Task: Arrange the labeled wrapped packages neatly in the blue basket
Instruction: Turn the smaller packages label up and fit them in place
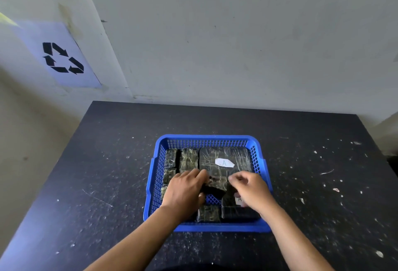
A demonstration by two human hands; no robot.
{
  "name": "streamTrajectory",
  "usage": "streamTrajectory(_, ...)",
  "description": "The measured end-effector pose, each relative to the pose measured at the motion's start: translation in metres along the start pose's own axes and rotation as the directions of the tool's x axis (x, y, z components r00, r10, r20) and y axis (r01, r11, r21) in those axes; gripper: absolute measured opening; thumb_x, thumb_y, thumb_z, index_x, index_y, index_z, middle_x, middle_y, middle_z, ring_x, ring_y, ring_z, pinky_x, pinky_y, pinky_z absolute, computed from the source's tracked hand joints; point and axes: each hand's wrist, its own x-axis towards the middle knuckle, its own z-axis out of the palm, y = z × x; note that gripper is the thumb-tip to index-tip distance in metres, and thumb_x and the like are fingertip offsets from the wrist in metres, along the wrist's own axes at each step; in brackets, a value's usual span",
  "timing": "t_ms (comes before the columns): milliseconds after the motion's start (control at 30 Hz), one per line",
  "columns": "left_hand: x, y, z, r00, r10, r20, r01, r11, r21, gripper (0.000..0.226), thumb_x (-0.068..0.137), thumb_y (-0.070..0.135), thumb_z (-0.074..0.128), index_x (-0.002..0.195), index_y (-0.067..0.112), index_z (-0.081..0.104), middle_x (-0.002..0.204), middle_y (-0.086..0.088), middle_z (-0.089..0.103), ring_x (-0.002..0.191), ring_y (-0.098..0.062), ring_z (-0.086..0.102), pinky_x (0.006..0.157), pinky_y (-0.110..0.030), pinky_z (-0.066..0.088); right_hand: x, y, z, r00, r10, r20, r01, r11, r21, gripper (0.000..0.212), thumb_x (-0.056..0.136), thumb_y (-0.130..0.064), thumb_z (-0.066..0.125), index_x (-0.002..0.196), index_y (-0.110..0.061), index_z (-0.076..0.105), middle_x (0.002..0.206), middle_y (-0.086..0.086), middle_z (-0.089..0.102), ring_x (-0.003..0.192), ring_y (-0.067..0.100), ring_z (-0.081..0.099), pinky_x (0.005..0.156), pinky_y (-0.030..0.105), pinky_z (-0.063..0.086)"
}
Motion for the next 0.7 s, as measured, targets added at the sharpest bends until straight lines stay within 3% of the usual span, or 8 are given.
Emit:
streamTrajectory(67, 0.001, 0.000, -0.005, 0.997, 0.028, -0.074, -0.033, 0.997, -0.067, 0.032, 0.076, 0.031, 0.073, 0.098, 0.024, 0.049, 0.090, 0.006, 0.056, 0.072, -0.019, 0.058, 0.054, -0.028, 0.036, -0.005, -0.010, 0.002, 0.982, 0.116, 0.151, -0.156, 0.944, 0.292, 0.025, 0.089, -0.050, 0.067, 0.097, -0.025, 0.067, 0.104, -0.005, 0.065, 0.072, 0.026, 0.076, 0.054, 0.037, 0.061)
streamTrajectory(133, -0.001, 0.000, -0.009, 0.990, 0.060, -0.128, -0.073, 0.993, -0.097, 0.031, 0.075, 0.025, 0.074, 0.096, 0.022, 0.050, 0.094, 0.004, 0.055, 0.068, -0.019, 0.056, 0.047, -0.028, 0.034, -0.006, -0.016, 0.005, 0.950, 0.120, 0.287, -0.231, 0.889, 0.396, 0.036, 0.083, -0.051, 0.074, 0.103, -0.022, 0.068, 0.104, 0.001, 0.068, 0.077, 0.032, 0.076, 0.051, 0.035, 0.059)
streamTrajectory(233, -0.006, 0.002, -0.011, 0.985, 0.036, -0.168, -0.065, 0.984, -0.168, 0.033, 0.075, 0.024, 0.069, 0.099, 0.024, 0.045, 0.106, 0.003, 0.051, 0.072, -0.019, 0.057, 0.044, -0.031, 0.041, -0.006, -0.014, 0.008, 0.971, -0.015, 0.238, -0.101, 0.879, 0.467, 0.035, 0.078, -0.030, 0.083, 0.108, -0.020, 0.069, 0.108, 0.009, 0.074, 0.088, 0.025, 0.075, 0.055, 0.039, 0.061)
streamTrajectory(367, -0.019, -0.001, -0.007, 0.978, -0.178, -0.110, 0.122, 0.911, -0.394, 0.048, 0.075, 0.043, 0.065, 0.113, 0.032, 0.037, 0.108, 0.013, 0.047, 0.077, -0.007, 0.060, 0.060, -0.034, 0.054, -0.005, -0.005, 0.006, 0.972, -0.227, 0.058, 0.203, 0.940, 0.275, 0.035, 0.075, -0.007, 0.085, 0.097, -0.028, 0.068, 0.099, -0.002, 0.070, 0.082, 0.019, 0.072, 0.064, 0.041, 0.063)
streamTrajectory(533, -0.022, 0.000, -0.003, 0.966, -0.259, 0.017, 0.228, 0.818, -0.528, 0.058, 0.079, 0.054, 0.061, 0.131, 0.050, 0.036, 0.109, 0.019, 0.062, 0.076, 0.001, 0.064, 0.071, -0.030, 0.057, -0.002, 0.004, 0.011, 0.952, -0.301, 0.059, 0.293, 0.949, 0.116, 0.040, 0.071, -0.014, 0.088, 0.098, -0.035, 0.068, 0.102, -0.008, 0.069, 0.087, 0.012, 0.069, 0.075, 0.040, 0.061)
streamTrajectory(600, -0.017, 0.001, 0.001, 0.957, -0.282, 0.059, 0.271, 0.809, -0.522, 0.046, 0.084, 0.051, 0.065, 0.126, 0.048, 0.046, 0.111, 0.017, 0.067, 0.076, 0.005, 0.065, 0.072, -0.024, 0.057, -0.001, 0.005, 0.015, 0.942, -0.332, 0.055, 0.329, 0.942, 0.066, 0.046, 0.070, -0.016, 0.088, 0.105, -0.037, 0.066, 0.108, -0.015, 0.067, 0.095, 0.005, 0.066, 0.078, 0.029, 0.057)
streamTrajectory(667, -0.014, 0.001, 0.006, 0.931, -0.351, 0.100, 0.341, 0.742, -0.577, 0.041, 0.086, 0.045, 0.070, 0.123, 0.043, 0.054, 0.113, 0.014, 0.070, 0.080, 0.006, 0.065, 0.068, -0.013, 0.054, -0.002, 0.004, 0.020, 0.915, -0.393, 0.093, 0.400, 0.913, -0.073, 0.060, 0.069, -0.023, 0.086, 0.120, -0.041, 0.060, 0.118, -0.024, 0.058, 0.104, -0.006, 0.057, 0.081, 0.012, 0.045)
streamTrajectory(700, -0.013, 0.000, 0.008, 0.915, -0.385, 0.124, 0.378, 0.708, -0.597, 0.042, 0.086, 0.044, 0.071, 0.124, 0.041, 0.055, 0.114, 0.012, 0.070, 0.085, 0.005, 0.065, 0.067, -0.010, 0.051, -0.001, 0.003, 0.023, 0.899, -0.420, 0.122, 0.435, 0.888, -0.151, 0.065, 0.069, -0.023, 0.085, 0.125, -0.042, 0.056, 0.120, -0.026, 0.055, 0.105, -0.007, 0.055, 0.080, 0.011, 0.043)
